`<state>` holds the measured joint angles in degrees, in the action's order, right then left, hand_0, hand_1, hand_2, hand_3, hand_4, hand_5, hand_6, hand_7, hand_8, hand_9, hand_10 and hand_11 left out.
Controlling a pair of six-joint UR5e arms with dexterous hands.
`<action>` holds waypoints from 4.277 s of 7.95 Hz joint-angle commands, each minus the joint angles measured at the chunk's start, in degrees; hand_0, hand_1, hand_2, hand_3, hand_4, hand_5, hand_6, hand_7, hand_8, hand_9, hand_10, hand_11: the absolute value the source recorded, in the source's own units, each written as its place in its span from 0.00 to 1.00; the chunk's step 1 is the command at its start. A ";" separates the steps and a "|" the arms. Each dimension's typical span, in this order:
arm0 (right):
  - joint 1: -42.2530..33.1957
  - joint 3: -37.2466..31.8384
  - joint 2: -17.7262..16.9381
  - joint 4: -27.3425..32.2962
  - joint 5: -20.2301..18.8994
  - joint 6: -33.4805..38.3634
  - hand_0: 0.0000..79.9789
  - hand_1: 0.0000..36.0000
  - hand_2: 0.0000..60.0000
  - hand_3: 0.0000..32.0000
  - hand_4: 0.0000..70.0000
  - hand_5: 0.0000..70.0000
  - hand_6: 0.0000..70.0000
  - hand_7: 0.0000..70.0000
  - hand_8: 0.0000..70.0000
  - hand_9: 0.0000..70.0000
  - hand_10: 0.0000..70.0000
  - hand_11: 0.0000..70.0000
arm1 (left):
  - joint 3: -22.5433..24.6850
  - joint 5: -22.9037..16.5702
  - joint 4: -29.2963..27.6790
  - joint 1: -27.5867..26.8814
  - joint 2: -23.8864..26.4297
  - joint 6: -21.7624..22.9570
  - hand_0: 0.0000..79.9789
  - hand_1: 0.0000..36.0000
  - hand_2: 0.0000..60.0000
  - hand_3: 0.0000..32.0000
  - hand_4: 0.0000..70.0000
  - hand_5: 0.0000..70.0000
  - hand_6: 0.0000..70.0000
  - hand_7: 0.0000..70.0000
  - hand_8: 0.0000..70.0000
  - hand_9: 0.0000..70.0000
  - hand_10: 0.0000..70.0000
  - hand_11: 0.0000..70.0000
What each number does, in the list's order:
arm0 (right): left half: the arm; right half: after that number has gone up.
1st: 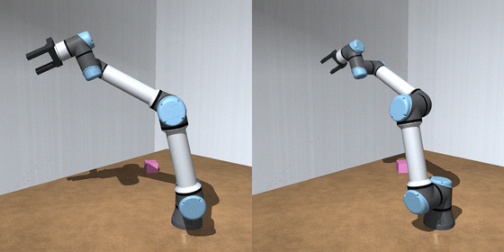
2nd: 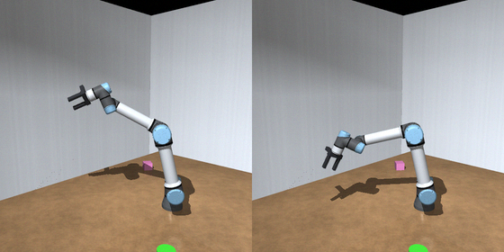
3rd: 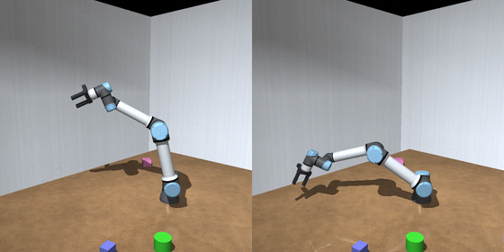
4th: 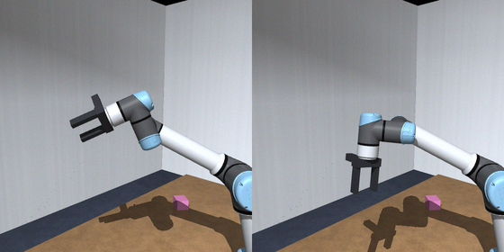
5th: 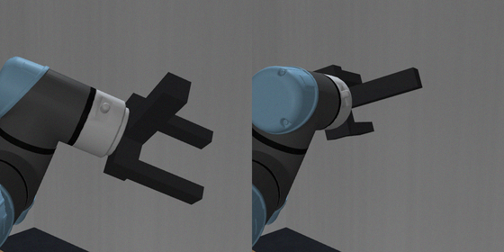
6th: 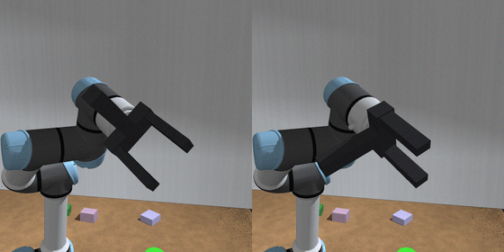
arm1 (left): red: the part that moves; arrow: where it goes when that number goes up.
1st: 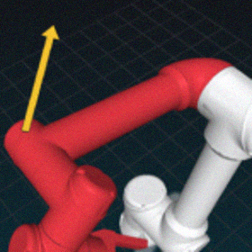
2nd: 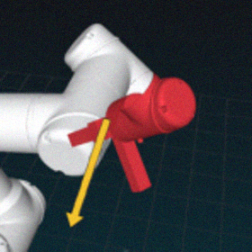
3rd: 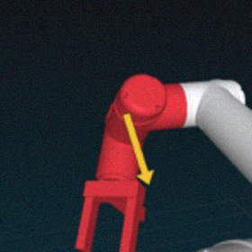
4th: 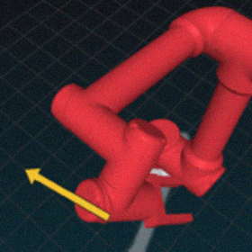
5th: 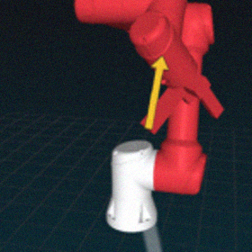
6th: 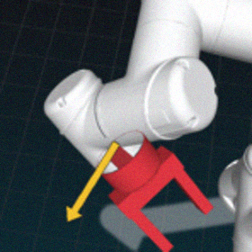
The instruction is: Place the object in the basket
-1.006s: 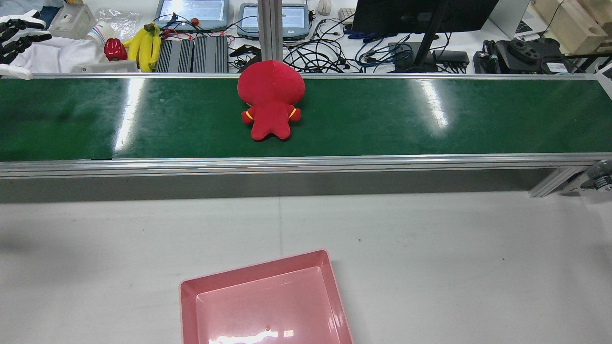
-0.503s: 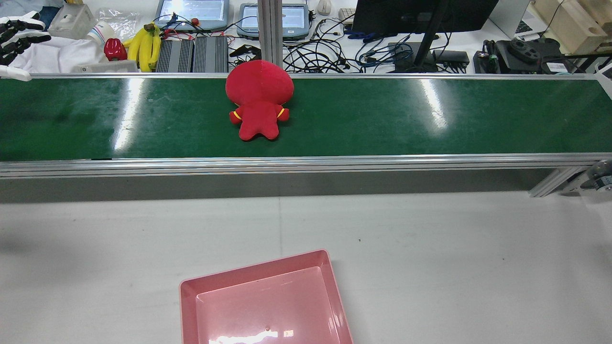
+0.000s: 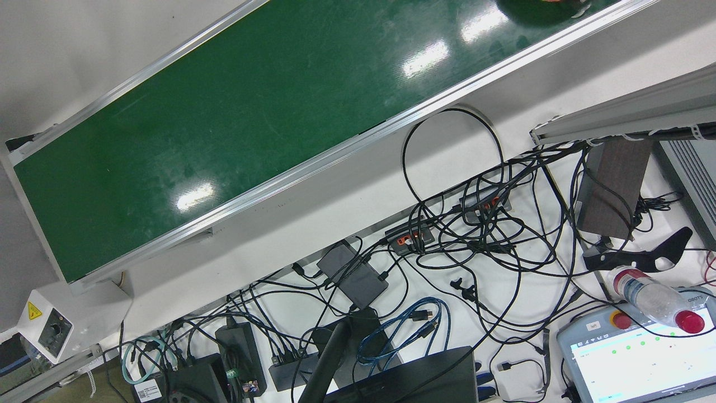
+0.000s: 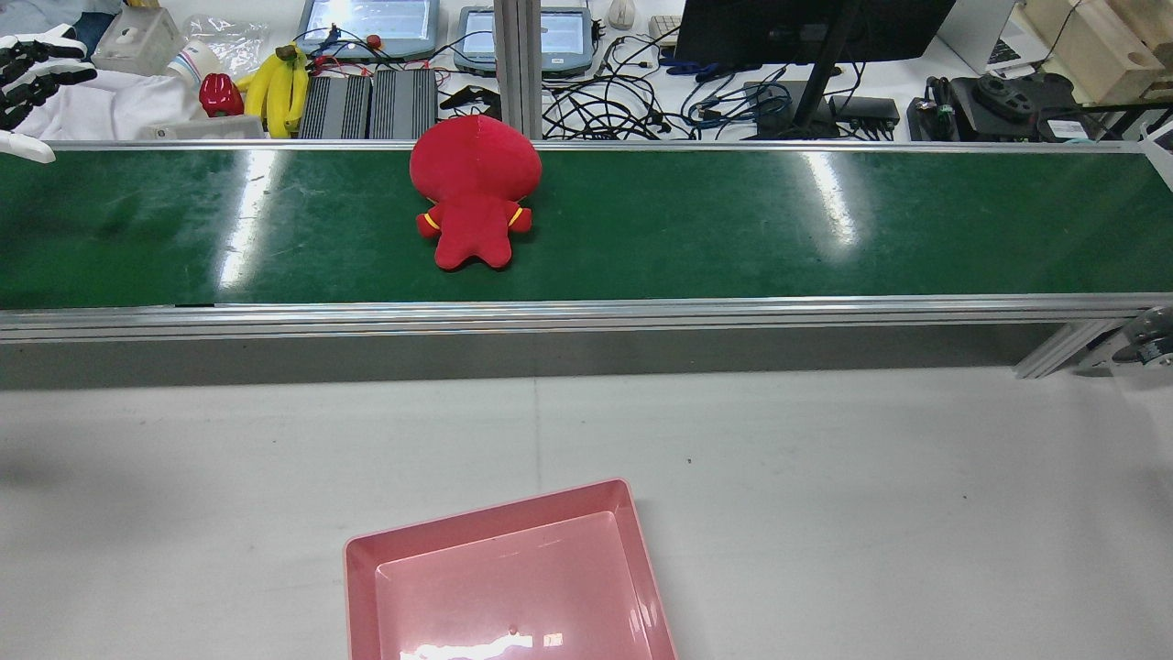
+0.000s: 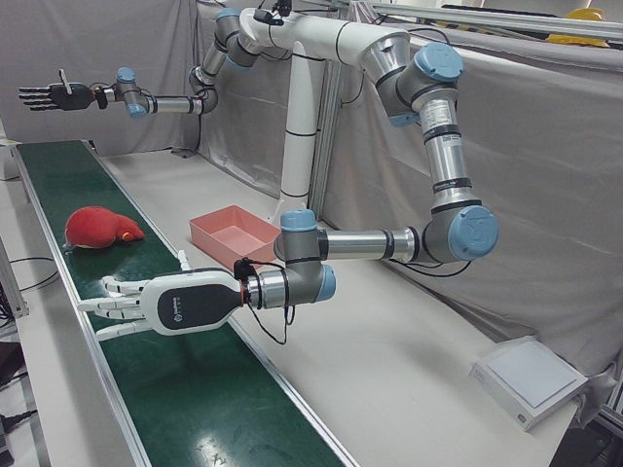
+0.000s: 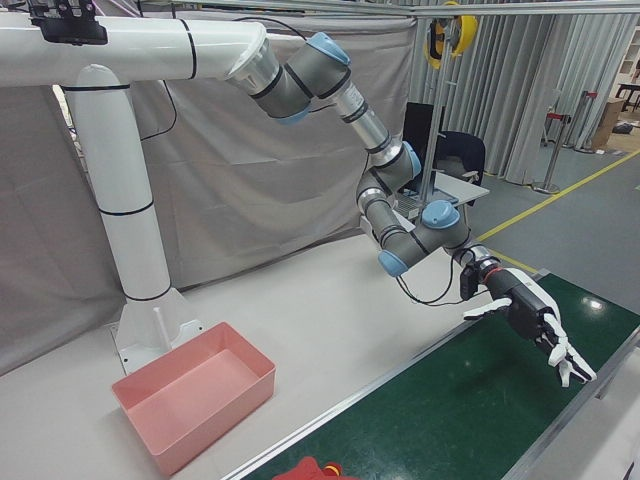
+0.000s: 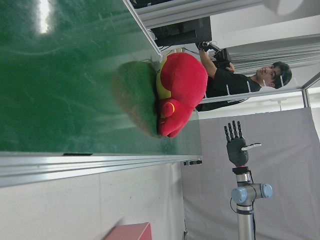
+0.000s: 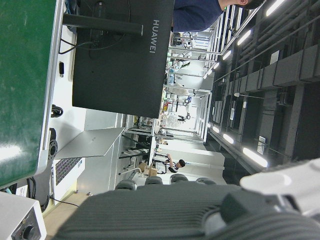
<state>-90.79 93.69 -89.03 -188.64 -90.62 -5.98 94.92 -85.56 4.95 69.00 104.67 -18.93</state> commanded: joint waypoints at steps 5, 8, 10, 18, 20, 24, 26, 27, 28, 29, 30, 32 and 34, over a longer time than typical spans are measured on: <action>0.00 0.00 0.00 0.03 0.00 0.00 0.00 0.00 0.00 0.00 0.00 0.00 0.00 0.00 0.00 0.00 0.00 0.00 | -0.09 -0.04 0.14 0.00 -0.17 0.04 0.75 0.34 0.00 0.00 0.18 0.38 0.08 0.07 0.18 0.28 0.00 0.00; 0.00 0.09 0.00 -0.06 0.00 0.00 0.00 0.00 0.00 0.00 0.00 0.00 0.00 0.00 0.00 0.00 0.00 0.00 | -0.09 -0.04 0.41 0.00 -0.25 -0.49 0.74 0.40 0.00 0.00 0.19 0.40 0.08 0.06 0.18 0.28 0.00 0.00; -0.09 0.00 0.00 0.03 0.00 0.00 0.00 0.00 0.00 0.00 0.00 0.00 0.00 0.00 0.00 0.00 0.00 0.00 | -0.09 -0.13 0.93 0.00 -0.17 -1.10 0.75 0.39 0.00 0.00 0.20 0.41 0.08 0.06 0.18 0.28 0.00 0.00; 0.00 0.09 0.00 -0.06 0.00 0.00 0.00 0.00 0.00 0.00 0.00 0.00 0.00 0.00 0.00 0.00 0.00 0.00 | 0.00 -0.13 2.43 0.00 0.36 -2.51 0.75 0.48 0.00 0.00 0.21 0.45 0.08 0.07 0.19 0.29 0.00 0.00; 0.00 0.00 0.00 -0.06 0.00 0.00 0.00 0.00 0.00 0.00 0.00 0.00 0.00 0.00 0.00 0.00 0.00 0.00 | 0.17 -0.13 4.09 0.08 0.97 -4.43 0.77 0.45 0.00 0.00 0.21 0.43 0.08 0.07 0.18 0.28 0.00 0.00; 0.00 0.09 0.00 0.03 0.00 0.00 0.00 0.00 0.00 0.00 0.00 0.00 0.00 0.00 0.00 0.00 0.00 0.00 | 0.61 -0.39 8.57 -0.18 4.14 -10.06 0.79 0.35 0.00 0.00 0.19 0.38 0.07 0.06 0.17 0.27 0.00 0.00; 0.00 0.00 0.00 -0.06 0.00 0.00 0.00 0.00 0.00 0.00 0.00 0.00 0.00 0.00 0.00 0.00 0.00 0.00 | 0.96 -0.48 9.55 -0.96 4.14 -12.79 0.77 0.35 0.00 0.00 0.19 0.38 0.07 0.06 0.17 0.27 0.00 0.00; 0.00 0.09 0.00 -0.06 0.00 0.00 0.00 0.00 0.00 0.00 0.00 0.00 0.00 0.00 0.00 0.00 0.00 0.00 | 1.23 -0.48 10.33 -1.41 4.14 -13.67 0.78 0.35 0.00 0.00 0.19 0.38 0.07 0.06 0.17 0.27 0.00 0.00; 0.00 0.09 0.00 0.03 0.00 0.00 0.00 0.00 0.00 0.00 0.00 0.00 0.00 0.00 0.00 0.00 0.00 0.00 | 1.40 -0.48 11.30 -2.63 4.75 -14.72 0.78 0.35 0.00 0.00 0.19 0.38 0.07 0.06 0.17 0.27 0.00 0.00; 0.00 0.09 0.00 -0.06 0.00 0.00 0.00 0.00 0.00 0.00 0.00 0.00 0.00 0.00 0.00 0.00 0.00 0.00 | 1.49 -0.48 11.83 -4.03 4.84 -15.34 0.77 0.35 0.00 0.00 0.19 0.38 0.07 0.06 0.18 0.28 0.00 0.00; -0.09 0.09 0.00 0.03 0.00 0.00 0.00 0.00 0.00 0.00 0.00 0.00 0.00 0.00 0.00 0.00 0.00 0.00 | 1.49 -0.48 12.36 -5.35 4.93 -15.69 0.78 0.35 0.00 0.00 0.19 0.38 0.07 0.06 0.18 0.27 0.00 0.00; 0.00 0.09 0.00 0.03 0.00 0.00 0.00 0.00 0.00 0.00 0.00 0.00 0.00 0.00 0.00 0.00 0.00 0.00 | 1.49 -0.57 14.63 -6.51 7.64 -16.05 0.78 0.28 0.00 0.00 0.18 0.37 0.07 0.06 0.18 0.28 0.00 0.00; 0.00 0.09 0.00 0.03 0.00 0.00 0.00 0.00 0.00 0.00 0.00 0.00 0.00 0.00 0.00 0.00 0.00 0.00 | 1.32 -1.62 15.96 -6.51 10.37 -16.05 0.77 0.26 0.00 0.00 0.19 0.38 0.07 0.06 0.18 0.28 0.00 0.00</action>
<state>-90.80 93.78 -89.03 -188.66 -90.62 -5.98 96.39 -86.43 19.35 62.70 112.30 -34.88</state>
